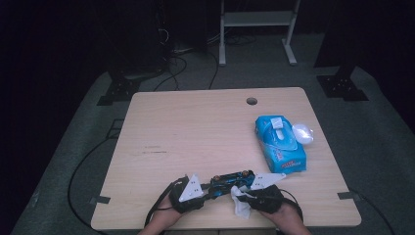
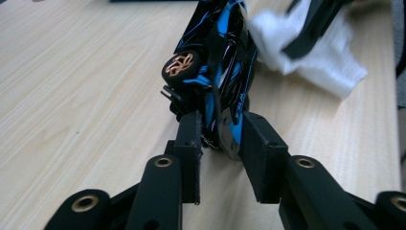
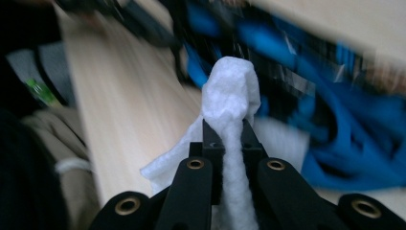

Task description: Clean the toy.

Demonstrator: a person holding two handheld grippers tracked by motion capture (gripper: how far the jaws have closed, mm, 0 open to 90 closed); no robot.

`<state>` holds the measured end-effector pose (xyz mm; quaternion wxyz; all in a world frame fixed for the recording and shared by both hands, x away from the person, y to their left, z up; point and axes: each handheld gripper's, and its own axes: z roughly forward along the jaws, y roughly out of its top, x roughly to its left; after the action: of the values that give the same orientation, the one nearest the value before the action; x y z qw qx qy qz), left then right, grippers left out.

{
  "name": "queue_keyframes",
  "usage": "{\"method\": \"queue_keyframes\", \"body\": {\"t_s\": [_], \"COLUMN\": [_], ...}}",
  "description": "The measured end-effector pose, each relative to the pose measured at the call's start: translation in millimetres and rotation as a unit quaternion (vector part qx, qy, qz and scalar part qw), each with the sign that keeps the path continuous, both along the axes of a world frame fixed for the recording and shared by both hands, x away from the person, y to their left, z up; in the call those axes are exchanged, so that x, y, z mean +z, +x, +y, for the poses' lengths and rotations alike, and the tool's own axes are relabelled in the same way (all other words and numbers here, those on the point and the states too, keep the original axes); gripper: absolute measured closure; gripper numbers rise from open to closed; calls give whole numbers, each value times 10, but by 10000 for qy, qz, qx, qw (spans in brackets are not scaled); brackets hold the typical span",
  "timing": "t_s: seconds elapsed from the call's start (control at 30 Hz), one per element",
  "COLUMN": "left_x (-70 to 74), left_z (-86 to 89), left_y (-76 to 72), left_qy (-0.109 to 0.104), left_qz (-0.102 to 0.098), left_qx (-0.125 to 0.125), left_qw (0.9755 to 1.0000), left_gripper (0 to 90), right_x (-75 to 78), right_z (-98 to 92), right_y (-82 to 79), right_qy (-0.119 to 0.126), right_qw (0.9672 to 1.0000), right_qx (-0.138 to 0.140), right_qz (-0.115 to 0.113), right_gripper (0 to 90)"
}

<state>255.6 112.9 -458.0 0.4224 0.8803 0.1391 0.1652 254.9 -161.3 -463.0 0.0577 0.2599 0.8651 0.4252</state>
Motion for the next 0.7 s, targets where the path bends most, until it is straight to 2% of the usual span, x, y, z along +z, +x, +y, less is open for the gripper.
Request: {"method": "queue_keyframes", "body": {"t_s": [0.07,0.13,0.2,0.3,0.37,0.4,0.43,0.47,0.53,0.57,0.6,0.67,0.7], "left_x": [-3,-6,-3,22,42,49,55,58,43,21,4,-33,-40], "left_z": [-17,-35,-33,11,35,34,26,3,-63,-118,-146,-218,-243], "left_y": [-21,-42,-45,-29,3,26,50,90,194,256,284,335,339], "left_qy": [39,61,-6,-154,-268,-311,-312,-332,-377,-331,-337,-378,-415], "left_qz": [-10,-21,33,110,163,206,232,312,607,794,849,950,881], "left_qx": [-78,-113,-110,-111,-88,-65,-42,-21,-42,-11,-27,-110,-252], "left_qw": [10000,9999,9999,9998,9995,9993,9992,9990,9974,9963,9958,9947,9949], "left_gripper": [698,692,687,634,574,532,441,441,327,268,230,239,299], "right_x": [136,304,321,286,266,263,269,269,275,275,275,276,279], "right_z": [20,14,-2,-61,-68,-69,-72,-72,-74,-76,-78,-78,-75], "right_y": [-46,-18,16,109,114,118,132,132,149,158,169,183,190], "right_qy": [204,410,432,553,591,593,601,601,608,624,636,640,634], "right_qw": [9996,9983,9980,9971,9969,9970,9971,9971,9972,9972,9971,9971,9971], "right_qx": [50,-63,-153,-357,-379,-381,-371,-371,-366,-367,-380,-393,-402], "right_qz": [-178,-409,-440,-371,-354,-332,-267,-267,-222,-185,-150,-145,-127], "right_gripper": [865,865,865,865,865,865,865,865,864,864,864,864,864]}}
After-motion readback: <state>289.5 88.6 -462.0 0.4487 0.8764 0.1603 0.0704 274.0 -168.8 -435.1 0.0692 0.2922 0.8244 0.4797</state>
